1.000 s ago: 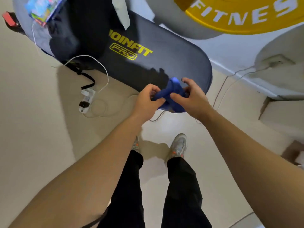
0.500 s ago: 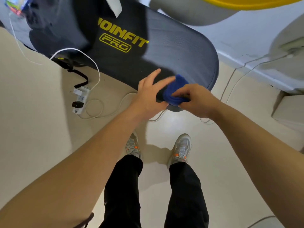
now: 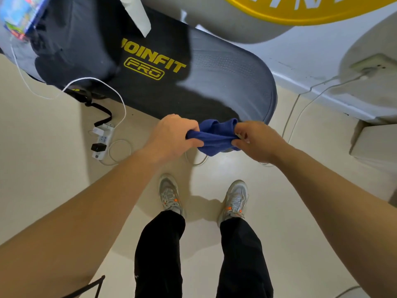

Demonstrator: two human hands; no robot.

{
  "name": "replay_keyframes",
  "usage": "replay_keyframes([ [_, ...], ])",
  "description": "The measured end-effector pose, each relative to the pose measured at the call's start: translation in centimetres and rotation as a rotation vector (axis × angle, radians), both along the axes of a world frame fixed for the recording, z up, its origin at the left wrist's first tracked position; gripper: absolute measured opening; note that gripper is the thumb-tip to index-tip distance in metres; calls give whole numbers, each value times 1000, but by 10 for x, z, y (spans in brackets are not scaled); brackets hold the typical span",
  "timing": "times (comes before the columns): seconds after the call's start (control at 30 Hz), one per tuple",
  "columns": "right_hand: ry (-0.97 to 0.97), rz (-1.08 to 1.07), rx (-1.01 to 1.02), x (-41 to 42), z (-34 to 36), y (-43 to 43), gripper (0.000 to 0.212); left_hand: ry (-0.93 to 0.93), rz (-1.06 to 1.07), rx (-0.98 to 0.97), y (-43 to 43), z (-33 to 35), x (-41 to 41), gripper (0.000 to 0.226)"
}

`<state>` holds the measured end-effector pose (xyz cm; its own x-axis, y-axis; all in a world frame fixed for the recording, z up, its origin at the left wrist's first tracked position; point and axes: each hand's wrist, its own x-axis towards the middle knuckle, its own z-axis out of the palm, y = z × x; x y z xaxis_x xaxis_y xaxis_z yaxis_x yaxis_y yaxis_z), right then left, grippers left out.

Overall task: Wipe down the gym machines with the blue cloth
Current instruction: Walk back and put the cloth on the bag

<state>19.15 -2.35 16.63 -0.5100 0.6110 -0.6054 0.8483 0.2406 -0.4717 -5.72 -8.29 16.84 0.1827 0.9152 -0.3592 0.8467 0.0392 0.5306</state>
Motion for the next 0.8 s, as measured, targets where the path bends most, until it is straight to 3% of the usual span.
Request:
replay_keyframes([
  [0.1, -24, -34, -29, -2, -5, -6, 18, 35, -63, -57, -10, -9, -2, 13],
  [0.33, -95, -103, -48, 6, -10, -13, 47, 63, 15, -113, -20, -11, -12, 11],
  [0.53, -173, -38, 73, 16, 19, -10, 19, 93, 118, -84, -12, 18, -15, 7],
  [0.67, -313, 124, 236, 19, 54, 3, 18, 51, 167, -63, 6, 51, -15, 8],
  [0.8, -297, 85, 334, 14, 87, 23, 27, 111, 191, -18, 27, 80, -18, 9],
])
